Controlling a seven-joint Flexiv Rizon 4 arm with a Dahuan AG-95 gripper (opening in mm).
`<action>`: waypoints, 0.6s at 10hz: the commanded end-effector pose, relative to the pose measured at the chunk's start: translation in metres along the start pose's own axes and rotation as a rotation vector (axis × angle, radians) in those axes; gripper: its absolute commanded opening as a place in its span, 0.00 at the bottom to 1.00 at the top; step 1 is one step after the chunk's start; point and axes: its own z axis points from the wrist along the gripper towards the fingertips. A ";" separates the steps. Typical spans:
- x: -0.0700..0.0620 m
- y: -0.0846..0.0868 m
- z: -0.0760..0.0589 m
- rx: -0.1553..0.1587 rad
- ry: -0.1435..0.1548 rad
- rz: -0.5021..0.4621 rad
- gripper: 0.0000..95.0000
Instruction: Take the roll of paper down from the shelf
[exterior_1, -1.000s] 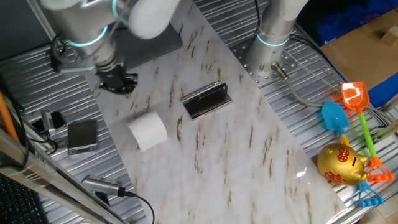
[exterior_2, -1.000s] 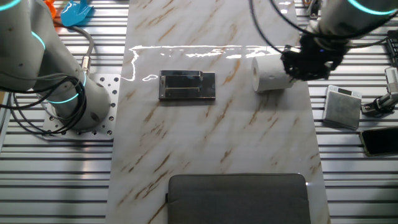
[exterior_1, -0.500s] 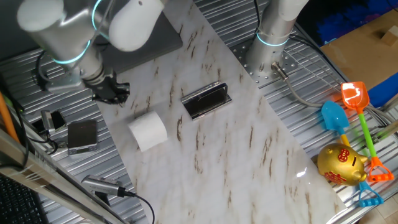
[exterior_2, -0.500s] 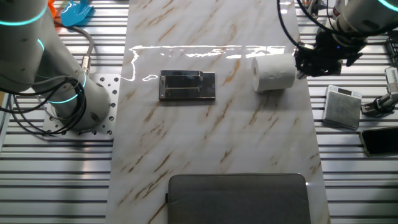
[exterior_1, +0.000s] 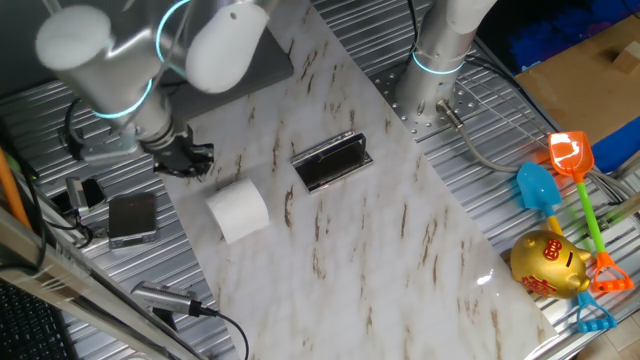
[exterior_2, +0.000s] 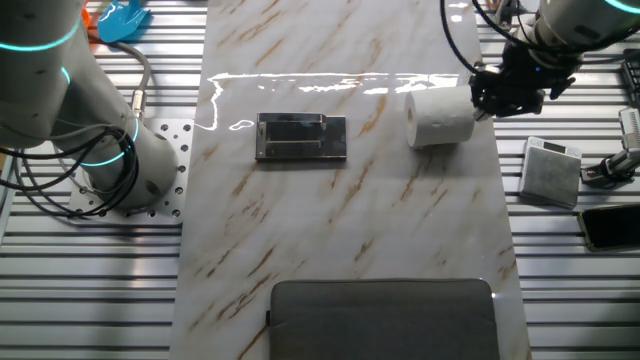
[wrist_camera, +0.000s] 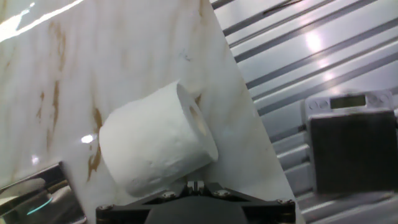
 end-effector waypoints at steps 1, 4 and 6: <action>-0.003 -0.002 -0.001 -0.007 0.002 0.003 0.00; -0.008 -0.006 -0.003 -0.024 0.001 0.000 0.40; -0.012 -0.008 -0.002 -0.030 -0.005 -0.017 0.40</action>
